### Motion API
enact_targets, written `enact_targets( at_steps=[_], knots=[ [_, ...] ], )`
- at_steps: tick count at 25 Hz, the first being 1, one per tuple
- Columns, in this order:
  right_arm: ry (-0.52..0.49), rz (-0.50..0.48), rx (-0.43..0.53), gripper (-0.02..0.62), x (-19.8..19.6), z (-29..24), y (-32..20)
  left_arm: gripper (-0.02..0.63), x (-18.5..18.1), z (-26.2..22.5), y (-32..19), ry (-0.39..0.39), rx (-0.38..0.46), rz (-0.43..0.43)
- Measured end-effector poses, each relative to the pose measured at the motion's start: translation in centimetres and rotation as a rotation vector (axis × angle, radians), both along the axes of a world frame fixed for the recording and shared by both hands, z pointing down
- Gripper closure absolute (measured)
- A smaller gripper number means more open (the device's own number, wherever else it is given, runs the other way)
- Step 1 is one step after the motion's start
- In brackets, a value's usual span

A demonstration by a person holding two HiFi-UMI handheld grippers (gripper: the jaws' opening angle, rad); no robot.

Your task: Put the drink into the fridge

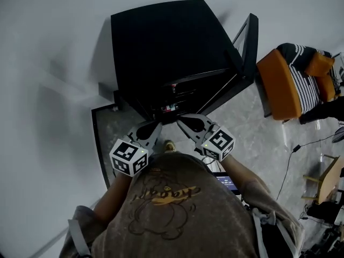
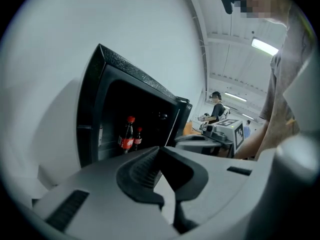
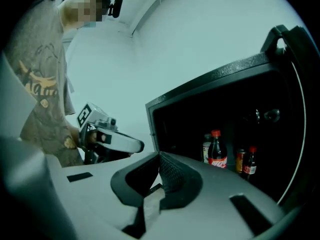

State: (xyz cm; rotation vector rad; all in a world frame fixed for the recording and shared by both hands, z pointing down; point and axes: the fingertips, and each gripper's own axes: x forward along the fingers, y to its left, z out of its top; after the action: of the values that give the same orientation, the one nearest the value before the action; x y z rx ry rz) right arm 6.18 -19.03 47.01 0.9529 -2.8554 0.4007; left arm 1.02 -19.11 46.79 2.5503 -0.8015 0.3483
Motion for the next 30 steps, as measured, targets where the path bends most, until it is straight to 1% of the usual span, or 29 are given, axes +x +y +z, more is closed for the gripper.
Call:
enact_targets(
  at_steps=[4,6,9,11,13,19,30],
  knots=[
    [0.027,-0.091,0.055,0.575,-1.1,-2.2,1.9,0.601,-0.1,-0.8,-0.1,0.009,0.008,0.007],
    [0.023,-0.112,0.069,0.577,-1.0,-3.1,2.3,0.601,0.0,-1.1,-0.2,0.013,0.015,0.012],
    [0.02,-0.093,0.078,0.577,-0.3,-3.7,2.1,0.601,0.3,-1.3,-0.1,0.012,0.04,0.016],
    [0.005,-0.067,0.066,0.577,0.5,-3.4,1.8,0.601,0.6,-1.3,-0.1,0.012,0.051,0.016],
    [-0.002,-0.063,0.055,0.577,0.8,-3.1,1.8,0.601,0.8,-1.3,0.0,0.012,0.052,0.017],
    [0.005,-0.09,0.067,0.577,0.9,-3.2,1.7,0.601,0.8,-1.1,-0.1,0.001,0.064,0.022],
    [0.0,-0.143,0.07,0.577,0.8,-3.4,2.1,0.601,1.1,-0.3,0.1,-0.008,0.044,0.008]
  ],
)
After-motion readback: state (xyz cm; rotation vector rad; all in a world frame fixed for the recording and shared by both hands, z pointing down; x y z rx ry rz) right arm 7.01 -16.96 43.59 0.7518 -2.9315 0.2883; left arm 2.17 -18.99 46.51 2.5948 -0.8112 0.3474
